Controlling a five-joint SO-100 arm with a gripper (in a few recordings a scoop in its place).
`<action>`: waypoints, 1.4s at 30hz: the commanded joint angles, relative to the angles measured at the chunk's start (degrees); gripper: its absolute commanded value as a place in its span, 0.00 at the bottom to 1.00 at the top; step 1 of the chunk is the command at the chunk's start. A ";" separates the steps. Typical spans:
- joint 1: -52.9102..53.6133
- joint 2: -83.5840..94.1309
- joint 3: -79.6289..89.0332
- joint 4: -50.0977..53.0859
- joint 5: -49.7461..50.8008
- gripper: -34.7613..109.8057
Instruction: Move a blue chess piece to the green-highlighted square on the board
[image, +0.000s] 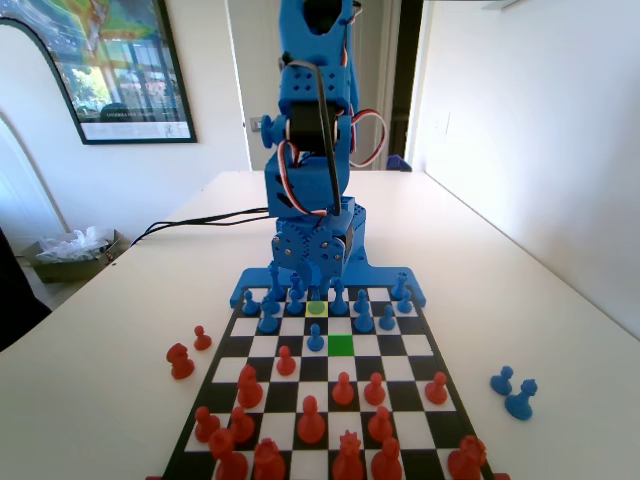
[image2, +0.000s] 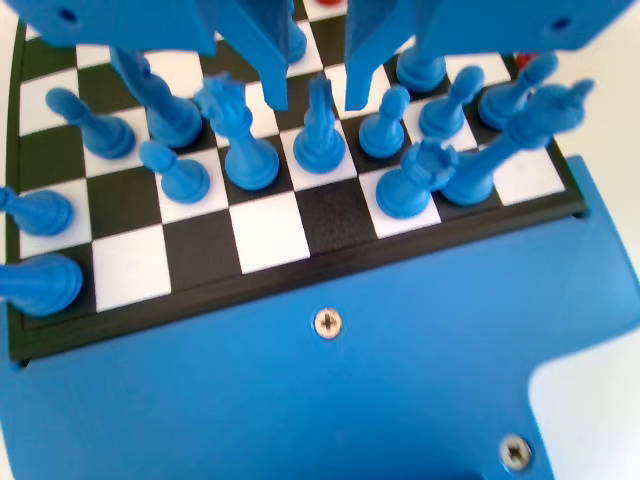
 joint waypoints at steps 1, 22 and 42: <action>1.23 0.18 -0.53 -0.88 -1.85 0.30; 0.97 -0.62 3.25 -5.01 -2.90 0.30; 1.05 -0.97 2.72 -5.98 -3.08 0.26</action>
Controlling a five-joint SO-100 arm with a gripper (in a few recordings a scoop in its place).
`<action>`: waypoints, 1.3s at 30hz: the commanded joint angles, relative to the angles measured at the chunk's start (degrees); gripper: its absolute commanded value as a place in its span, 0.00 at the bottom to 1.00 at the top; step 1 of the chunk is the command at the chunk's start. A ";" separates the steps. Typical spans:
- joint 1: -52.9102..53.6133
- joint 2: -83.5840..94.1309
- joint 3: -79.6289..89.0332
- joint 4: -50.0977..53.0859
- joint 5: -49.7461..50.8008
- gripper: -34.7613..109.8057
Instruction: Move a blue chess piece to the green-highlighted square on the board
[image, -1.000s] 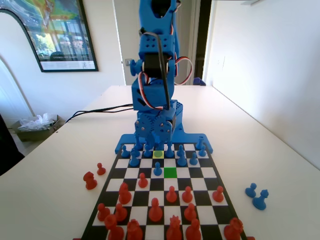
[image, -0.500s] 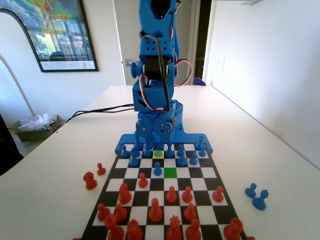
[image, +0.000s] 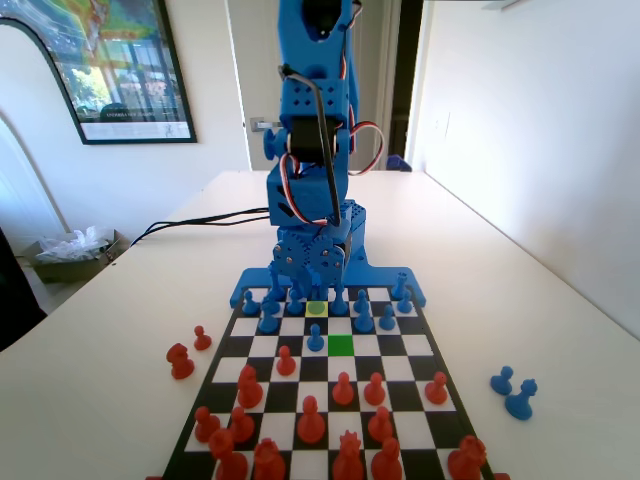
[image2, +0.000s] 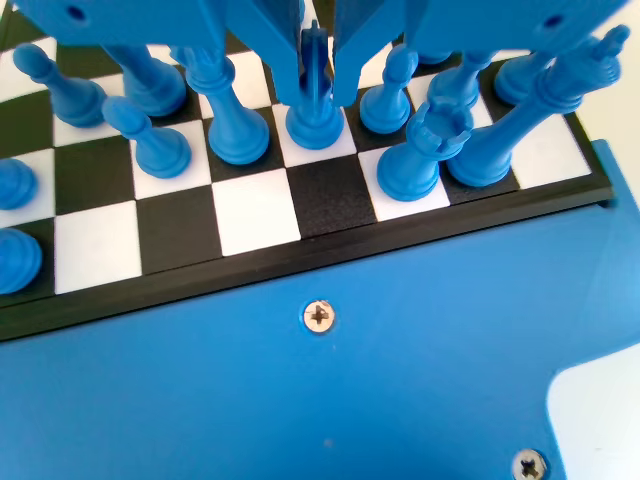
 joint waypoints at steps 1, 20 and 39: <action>0.79 1.14 -0.97 0.26 -1.23 0.25; 0.88 4.13 -8.26 10.37 0.09 0.25; -4.22 4.39 -23.82 20.21 9.67 0.25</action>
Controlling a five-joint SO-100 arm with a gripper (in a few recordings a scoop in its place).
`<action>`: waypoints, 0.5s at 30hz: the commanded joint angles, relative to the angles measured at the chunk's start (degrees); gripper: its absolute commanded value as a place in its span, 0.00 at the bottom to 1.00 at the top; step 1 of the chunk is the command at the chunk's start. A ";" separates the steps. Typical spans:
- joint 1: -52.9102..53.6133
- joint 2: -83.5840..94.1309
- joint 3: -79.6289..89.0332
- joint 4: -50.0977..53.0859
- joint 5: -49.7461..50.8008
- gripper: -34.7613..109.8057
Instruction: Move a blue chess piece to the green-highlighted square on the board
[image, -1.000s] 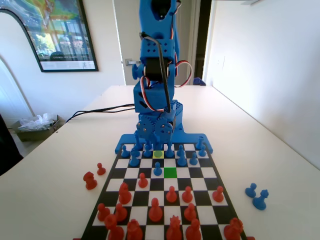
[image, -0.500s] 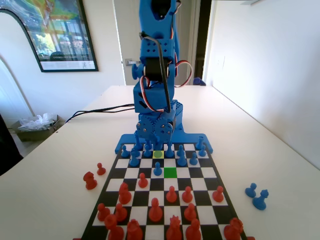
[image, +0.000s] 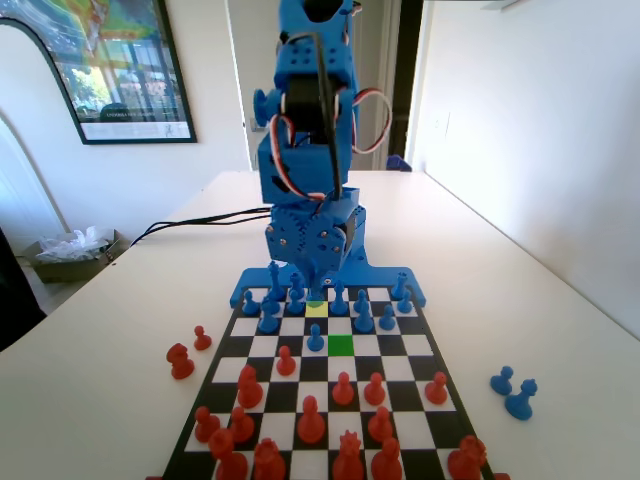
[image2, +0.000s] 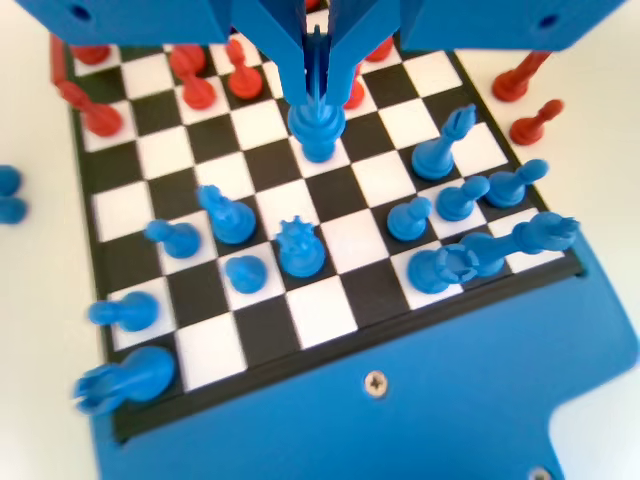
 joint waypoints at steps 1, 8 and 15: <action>-1.05 0.53 -6.15 0.97 0.79 0.25; -3.52 -3.96 -7.73 -1.14 1.93 0.25; -5.89 -8.96 -6.06 -6.86 1.76 0.25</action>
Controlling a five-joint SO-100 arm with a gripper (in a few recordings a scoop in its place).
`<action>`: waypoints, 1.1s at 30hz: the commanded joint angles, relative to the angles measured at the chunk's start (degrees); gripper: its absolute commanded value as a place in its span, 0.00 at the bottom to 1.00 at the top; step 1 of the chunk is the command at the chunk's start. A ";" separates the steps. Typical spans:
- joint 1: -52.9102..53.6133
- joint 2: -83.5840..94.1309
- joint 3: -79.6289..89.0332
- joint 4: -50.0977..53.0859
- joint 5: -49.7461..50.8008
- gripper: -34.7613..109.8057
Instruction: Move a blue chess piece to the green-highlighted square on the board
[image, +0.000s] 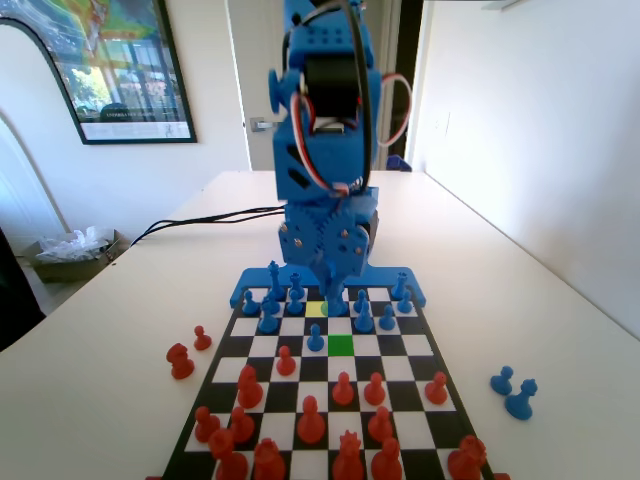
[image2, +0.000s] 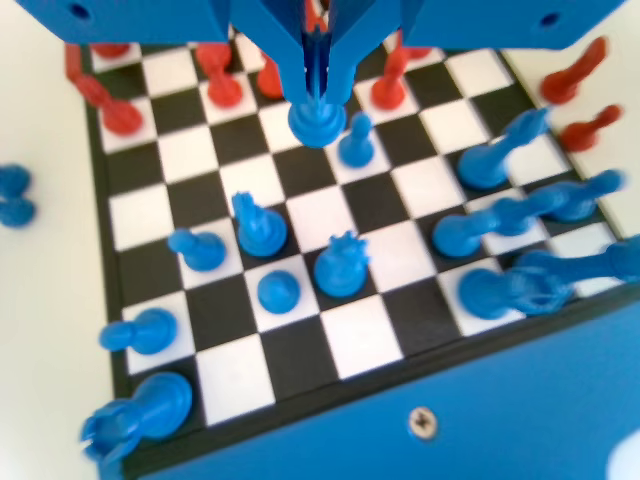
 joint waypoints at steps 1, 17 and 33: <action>-2.02 -1.14 -3.08 -1.76 -0.62 0.25; -2.37 -7.29 -3.52 -5.71 -1.41 0.25; -1.14 -9.23 -5.19 -7.12 -2.02 0.25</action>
